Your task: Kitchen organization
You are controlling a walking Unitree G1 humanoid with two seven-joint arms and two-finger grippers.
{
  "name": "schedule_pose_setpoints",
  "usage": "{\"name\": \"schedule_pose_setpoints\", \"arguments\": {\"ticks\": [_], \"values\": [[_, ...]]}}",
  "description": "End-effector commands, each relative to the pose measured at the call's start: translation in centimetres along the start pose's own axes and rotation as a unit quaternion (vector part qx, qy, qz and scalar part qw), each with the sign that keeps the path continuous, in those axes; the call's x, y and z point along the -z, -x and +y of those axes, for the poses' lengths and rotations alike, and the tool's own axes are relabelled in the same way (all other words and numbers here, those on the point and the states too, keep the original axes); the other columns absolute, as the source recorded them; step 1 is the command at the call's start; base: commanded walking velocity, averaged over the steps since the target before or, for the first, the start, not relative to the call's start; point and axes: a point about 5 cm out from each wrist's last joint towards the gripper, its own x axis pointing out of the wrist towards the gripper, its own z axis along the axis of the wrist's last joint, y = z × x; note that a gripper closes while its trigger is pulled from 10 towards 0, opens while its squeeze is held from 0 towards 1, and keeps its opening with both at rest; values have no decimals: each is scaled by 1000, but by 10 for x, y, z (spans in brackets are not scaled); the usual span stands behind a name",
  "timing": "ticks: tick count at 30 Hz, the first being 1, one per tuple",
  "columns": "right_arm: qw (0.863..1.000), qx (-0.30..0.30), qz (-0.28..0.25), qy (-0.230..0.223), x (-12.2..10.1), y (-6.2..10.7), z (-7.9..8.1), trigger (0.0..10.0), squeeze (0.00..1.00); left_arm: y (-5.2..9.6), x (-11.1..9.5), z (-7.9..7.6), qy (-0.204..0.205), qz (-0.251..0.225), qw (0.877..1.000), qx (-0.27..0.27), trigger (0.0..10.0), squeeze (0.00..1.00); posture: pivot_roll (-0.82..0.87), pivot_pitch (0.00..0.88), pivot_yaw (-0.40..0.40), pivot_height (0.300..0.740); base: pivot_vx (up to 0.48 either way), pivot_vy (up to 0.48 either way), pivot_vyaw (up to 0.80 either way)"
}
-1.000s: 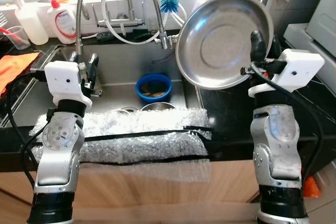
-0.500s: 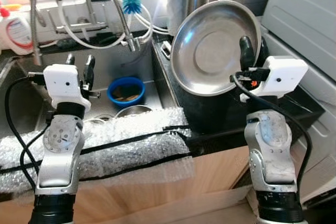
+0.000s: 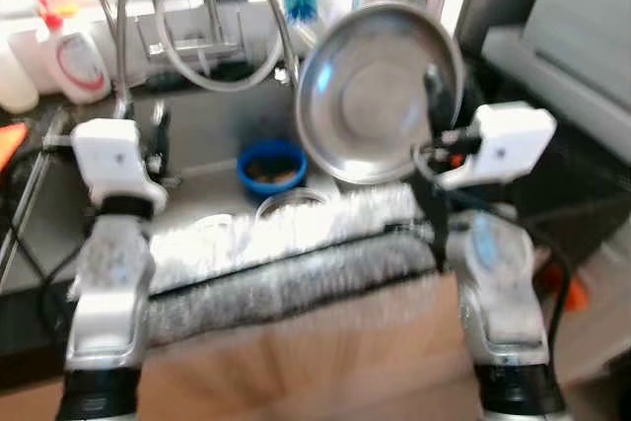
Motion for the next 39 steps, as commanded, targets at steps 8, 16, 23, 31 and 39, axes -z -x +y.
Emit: {"name": "schedule_pose_setpoints", "arguments": {"ticks": [8,16,23,31,39], "values": [[1000,-14,-24,-12,-9,-4,9,10000,0,-4,-8,-5,-11,-18,999,28,10000,0,-93,0,34,740,0,0,0],[1000,-8,-13,-25,-3,-1,7,10000,0,-2,-5,-15,-19,-9,999,46,10000,0,-93,0,39,740,0,-38,0],[999,-10,5,-30,5,4,4,10000,0,-2,-3,-18,-17,-7,999,51,10000,0,-94,0,40,740,0,-362,0],[998,-23,22,-55,10,6,4,10000,0,-1,1,-20,-5,6,998,59,10000,0,-94,0,41,740,0,-91,0],[991,-31,37,-121,14,7,8,10000,0,0,13,-17,103,60,992,47,10000,0,-96,0,38,740,0,0,0]]}}
